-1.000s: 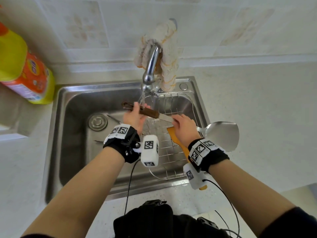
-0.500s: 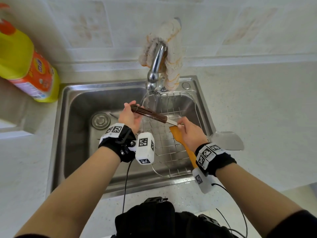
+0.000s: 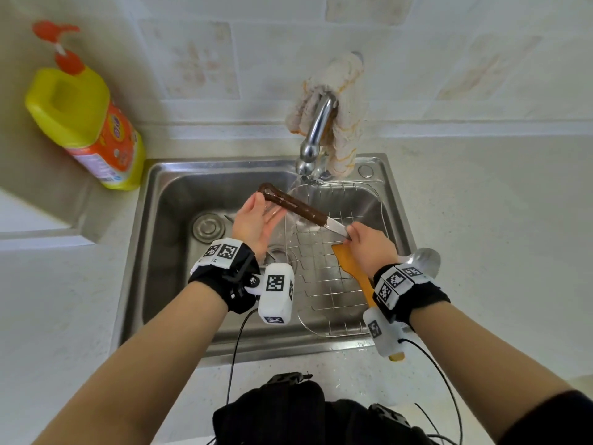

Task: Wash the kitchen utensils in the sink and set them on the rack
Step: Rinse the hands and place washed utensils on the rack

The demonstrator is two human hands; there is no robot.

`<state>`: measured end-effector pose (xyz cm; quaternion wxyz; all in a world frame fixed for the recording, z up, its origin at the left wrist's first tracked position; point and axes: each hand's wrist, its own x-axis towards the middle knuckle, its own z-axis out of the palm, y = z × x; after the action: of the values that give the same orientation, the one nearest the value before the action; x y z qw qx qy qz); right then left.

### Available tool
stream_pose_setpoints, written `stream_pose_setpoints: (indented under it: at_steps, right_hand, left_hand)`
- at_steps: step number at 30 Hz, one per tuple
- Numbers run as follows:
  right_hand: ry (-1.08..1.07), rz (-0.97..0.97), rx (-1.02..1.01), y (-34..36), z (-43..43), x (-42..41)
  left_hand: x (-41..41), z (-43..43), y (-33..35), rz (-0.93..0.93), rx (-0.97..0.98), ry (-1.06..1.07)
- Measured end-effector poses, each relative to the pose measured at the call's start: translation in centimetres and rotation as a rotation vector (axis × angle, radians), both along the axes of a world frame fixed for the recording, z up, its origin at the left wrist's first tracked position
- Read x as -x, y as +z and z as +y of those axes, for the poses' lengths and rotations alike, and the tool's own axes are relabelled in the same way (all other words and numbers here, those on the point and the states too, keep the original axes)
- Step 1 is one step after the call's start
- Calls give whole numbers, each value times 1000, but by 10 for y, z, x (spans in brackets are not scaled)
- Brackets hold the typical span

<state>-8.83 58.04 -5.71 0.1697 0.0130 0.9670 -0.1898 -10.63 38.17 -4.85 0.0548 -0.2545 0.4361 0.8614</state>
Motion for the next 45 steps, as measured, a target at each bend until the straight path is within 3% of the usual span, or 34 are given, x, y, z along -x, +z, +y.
stream_pose_setpoints:
  at_steps: [5,11,17,23,35,37,38,41,45]
  right_hand:
    - [10,-21,28,-6,-19,4]
    - [154,37,-88,-5,-44,-1]
    - [223,105,-119,-6,-62,0]
    - [243,133,-189,-1,-53,-3]
    - [158,142,-184,16,-22,7]
    - [128,121,-150,13,-16,8]
    - [115,118,-131,11,-15,9]
    - [124,103,-104,2,-19,14]
    - [161,111,-76,-1,-30,15]
  left_hand:
    - [-3,-8,2,-88,87,-49]
    - [-21,-9,2,-183,92,-66]
    - [-17,-68,5,-145,8,316]
    - [-29,-52,8,-172,45,215]
    - [-9,-32,24,-36,6,261]
    - [-7,-26,25,-47,151,207]
    - [-7,-25,24,-52,333,154]
    - [-15,-28,18,60,1125,-82]
    - [-26,-29,12,346,1863,-536]
